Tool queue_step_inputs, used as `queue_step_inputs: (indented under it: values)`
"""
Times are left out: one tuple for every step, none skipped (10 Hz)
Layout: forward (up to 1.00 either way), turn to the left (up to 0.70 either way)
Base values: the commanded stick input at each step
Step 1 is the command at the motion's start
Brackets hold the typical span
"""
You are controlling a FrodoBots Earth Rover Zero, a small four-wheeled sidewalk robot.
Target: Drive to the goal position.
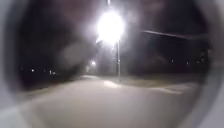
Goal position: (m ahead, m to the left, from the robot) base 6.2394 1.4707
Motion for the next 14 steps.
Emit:
queue_step_inputs:
  values:
    - [1.00, 0.40]
    - [1.00, 0.40]
    - [1.00, 0.40]
    - [1.00, 0.40]
    - [1.00, 0.40]
    - [1.00, 0.40]
    - [1.00, 0.19]
    - [1.00, 0.00]
    - [1.00, 0.00]
    - [1.00, 0.00]
    - [1.00, 0.00]
    - [1.00, 0.00]
    - [1.00, 0.00]
    - [1.00, 0.00]
